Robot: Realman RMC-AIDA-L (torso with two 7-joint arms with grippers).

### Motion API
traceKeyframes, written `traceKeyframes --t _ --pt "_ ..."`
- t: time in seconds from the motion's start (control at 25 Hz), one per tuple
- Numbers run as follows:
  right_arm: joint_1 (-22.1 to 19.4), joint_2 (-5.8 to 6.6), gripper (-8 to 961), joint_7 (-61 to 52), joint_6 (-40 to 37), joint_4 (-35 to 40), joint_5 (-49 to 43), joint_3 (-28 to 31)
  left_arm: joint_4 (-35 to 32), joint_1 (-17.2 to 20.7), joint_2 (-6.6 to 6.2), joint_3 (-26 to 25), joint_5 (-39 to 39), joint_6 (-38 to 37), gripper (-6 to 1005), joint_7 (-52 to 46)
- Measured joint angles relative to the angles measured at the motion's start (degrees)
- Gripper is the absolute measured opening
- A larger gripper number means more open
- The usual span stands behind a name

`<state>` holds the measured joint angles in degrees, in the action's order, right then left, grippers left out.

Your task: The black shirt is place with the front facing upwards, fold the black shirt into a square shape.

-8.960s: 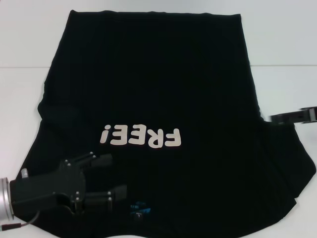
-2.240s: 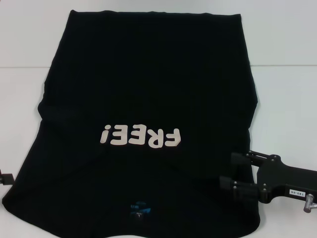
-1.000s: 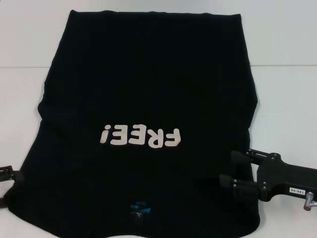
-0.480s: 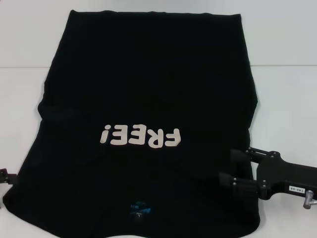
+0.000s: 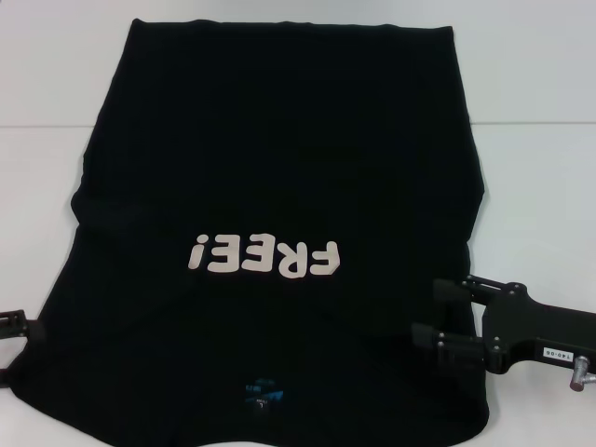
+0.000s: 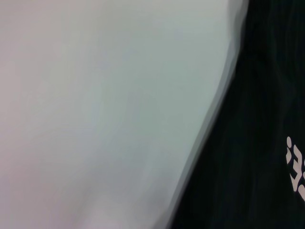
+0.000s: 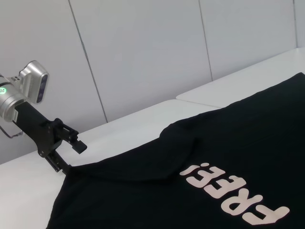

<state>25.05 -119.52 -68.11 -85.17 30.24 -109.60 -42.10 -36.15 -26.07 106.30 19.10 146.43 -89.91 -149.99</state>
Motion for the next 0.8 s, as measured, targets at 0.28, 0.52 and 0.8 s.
traceKeyframes --t 0.28,0.52,0.8 --pt "0.0 0.0 827 0.0 -0.01 0.0 0.0 0.0 0.03 -0.21 0.06 0.76 0.49 0.24 952 -0.48" --pt "0.09 0.0 826 0.0 0.0 0.0 0.0 0.0 0.03 -0.54 0.19 1.26 0.69 0.35 951 -0.53" --pt "0.18 0.0 826 0.0 0.0 0.0 0.0 0.0 0.03 -1.18 0.4 2.02 0.7 0.33 952 -0.56"
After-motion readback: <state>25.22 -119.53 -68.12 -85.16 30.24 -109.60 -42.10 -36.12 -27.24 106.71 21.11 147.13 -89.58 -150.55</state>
